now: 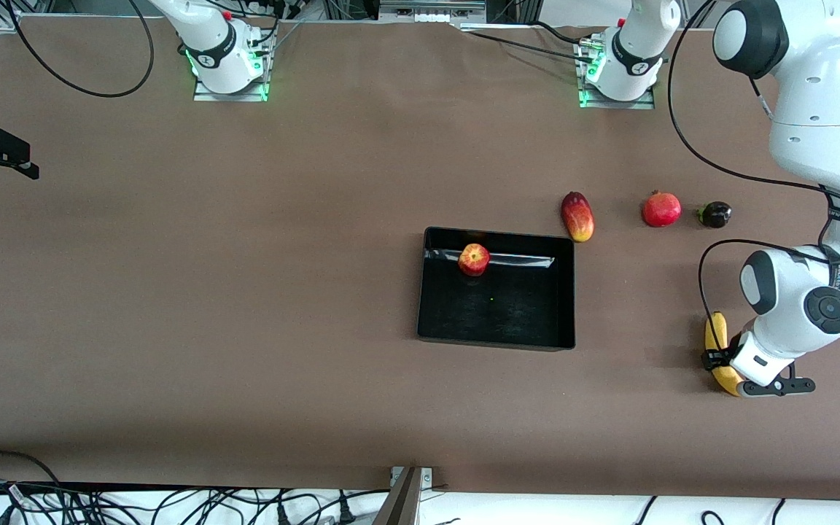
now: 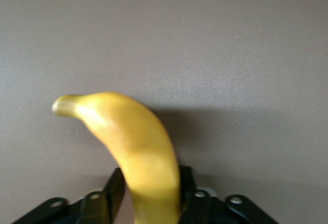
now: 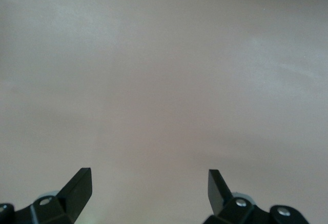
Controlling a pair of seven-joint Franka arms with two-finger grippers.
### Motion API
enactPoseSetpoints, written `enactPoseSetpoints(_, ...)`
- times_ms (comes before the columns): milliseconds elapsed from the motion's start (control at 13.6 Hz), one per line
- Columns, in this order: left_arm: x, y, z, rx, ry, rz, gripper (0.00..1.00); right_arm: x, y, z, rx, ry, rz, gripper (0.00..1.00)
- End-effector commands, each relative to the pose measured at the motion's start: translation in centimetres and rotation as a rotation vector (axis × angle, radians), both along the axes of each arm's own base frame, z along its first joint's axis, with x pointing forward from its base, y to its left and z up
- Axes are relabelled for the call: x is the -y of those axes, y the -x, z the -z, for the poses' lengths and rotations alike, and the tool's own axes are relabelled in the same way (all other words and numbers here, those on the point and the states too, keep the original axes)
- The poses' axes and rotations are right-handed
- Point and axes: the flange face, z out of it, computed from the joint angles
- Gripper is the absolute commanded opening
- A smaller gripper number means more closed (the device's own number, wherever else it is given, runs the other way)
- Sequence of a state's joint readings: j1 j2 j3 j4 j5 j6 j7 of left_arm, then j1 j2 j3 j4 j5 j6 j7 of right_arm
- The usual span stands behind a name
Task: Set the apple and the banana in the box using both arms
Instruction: 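Close the left gripper on the banana's middle, then lift the banana and carry it over the box with the left gripper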
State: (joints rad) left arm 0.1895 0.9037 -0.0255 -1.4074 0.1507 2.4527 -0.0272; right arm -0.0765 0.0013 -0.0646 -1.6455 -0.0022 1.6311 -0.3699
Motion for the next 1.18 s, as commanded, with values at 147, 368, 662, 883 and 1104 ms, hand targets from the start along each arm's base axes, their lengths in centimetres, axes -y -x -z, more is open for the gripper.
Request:
enactPoseSetpoints(147,4.6,0.3,-4.5,-0.076,0.005,-0.126,0.00,0.0,0.0,-0.5,-0.003,0.004,0.008,1.00)
enactPoseSetpoints(368,11.7,0.5,-9.4,-0.135,0.053,-0.119,0.00,0.0,0.0,-0.5,-0.003,0.004,0.008,1.00)
enactPoseSetpoints(662,21.5,1.7,-12.9,-0.155,0.100,-0.261,0.00,0.0,0.0,-0.5,-0.003,0.004,0.006,1.00)
enactPoseSetpoints(883,28.8,3.0,-13.3,-0.159,0.137,-0.296,0.00,0.0,0.0,-0.5,-0.003,0.002,0.008,1.00)
enactPoseSetpoints(1104,36.9,5.4,-14.2,-0.166,0.170,-0.336,0.00,0.0,0.0,-0.5,-0.003,0.004,0.008,1.00)
